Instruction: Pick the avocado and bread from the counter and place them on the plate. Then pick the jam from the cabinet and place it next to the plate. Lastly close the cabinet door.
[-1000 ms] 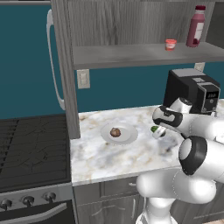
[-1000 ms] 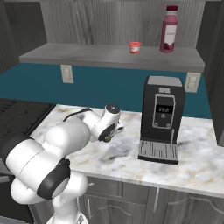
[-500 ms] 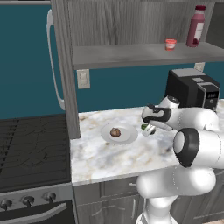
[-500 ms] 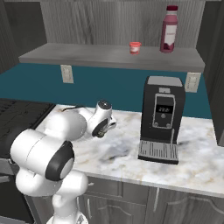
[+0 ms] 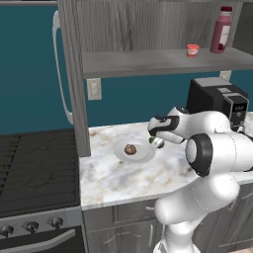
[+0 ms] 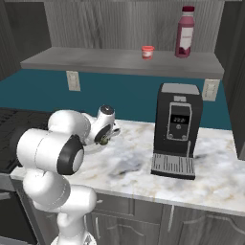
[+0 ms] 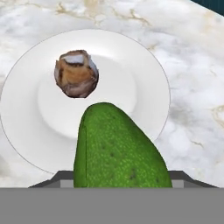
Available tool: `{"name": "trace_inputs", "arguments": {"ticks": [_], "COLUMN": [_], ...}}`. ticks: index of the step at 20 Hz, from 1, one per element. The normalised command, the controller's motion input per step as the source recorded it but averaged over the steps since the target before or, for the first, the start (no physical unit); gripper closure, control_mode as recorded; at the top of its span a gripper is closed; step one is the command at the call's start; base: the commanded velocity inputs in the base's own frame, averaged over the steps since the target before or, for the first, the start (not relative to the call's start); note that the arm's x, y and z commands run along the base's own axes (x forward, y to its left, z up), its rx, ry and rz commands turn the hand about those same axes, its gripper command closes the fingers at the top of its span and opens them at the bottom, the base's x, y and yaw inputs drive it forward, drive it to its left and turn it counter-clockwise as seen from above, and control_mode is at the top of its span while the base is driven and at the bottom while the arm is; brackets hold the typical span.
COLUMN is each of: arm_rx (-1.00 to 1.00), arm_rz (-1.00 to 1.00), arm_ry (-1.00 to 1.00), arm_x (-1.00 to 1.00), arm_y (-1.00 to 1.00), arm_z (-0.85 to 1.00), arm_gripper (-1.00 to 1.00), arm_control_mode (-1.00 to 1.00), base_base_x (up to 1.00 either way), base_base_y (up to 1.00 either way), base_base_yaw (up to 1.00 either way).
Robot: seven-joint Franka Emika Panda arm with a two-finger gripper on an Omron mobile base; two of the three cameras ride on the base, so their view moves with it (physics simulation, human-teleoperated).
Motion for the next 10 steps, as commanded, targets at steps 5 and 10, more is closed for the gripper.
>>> {"name": "trace_inputs", "arguments": {"ticks": [5, 10], "arm_rx": [0.00, 0.00], "arm_rz": [0.02, 0.00], "arm_ry": [0.00, 0.01], "arm_x": [0.29, 0.11], "arm_y": [0.39, 0.25], "arm_z": [0.00, -0.17], "arm_gripper": [1.00, 1.00], "arm_control_mode": [-1.00, -1.00], "base_base_x": [0.00, 0.00], "base_base_y": [0.00, 0.00], "base_base_yaw": [0.00, 0.00]}}
